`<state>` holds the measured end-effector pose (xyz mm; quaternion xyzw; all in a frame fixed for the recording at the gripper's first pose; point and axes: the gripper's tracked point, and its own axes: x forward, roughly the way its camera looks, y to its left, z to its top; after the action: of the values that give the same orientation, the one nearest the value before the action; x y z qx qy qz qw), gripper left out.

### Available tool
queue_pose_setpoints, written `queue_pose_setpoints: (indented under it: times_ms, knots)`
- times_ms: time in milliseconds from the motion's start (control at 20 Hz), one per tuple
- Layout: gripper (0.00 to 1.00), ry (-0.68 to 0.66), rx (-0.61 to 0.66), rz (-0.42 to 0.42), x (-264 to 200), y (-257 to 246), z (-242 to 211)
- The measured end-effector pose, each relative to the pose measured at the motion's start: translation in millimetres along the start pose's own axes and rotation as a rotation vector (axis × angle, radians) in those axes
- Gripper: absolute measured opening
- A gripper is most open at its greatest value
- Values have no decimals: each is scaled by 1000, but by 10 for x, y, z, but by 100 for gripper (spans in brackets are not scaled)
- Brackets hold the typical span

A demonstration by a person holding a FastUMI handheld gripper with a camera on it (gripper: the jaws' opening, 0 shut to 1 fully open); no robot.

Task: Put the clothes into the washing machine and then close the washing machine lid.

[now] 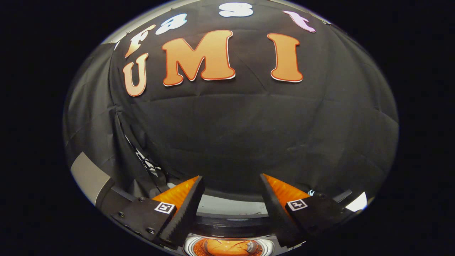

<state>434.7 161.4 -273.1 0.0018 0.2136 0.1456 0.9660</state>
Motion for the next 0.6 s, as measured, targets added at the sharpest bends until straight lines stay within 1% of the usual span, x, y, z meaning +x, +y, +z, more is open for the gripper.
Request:
queue_pose_setpoints:
  times_ms: [150,600]
  knots:
    - [99,-15,16,-5,-159,5,-53]
    - [99,-29,8,-23,-666,47,-328]
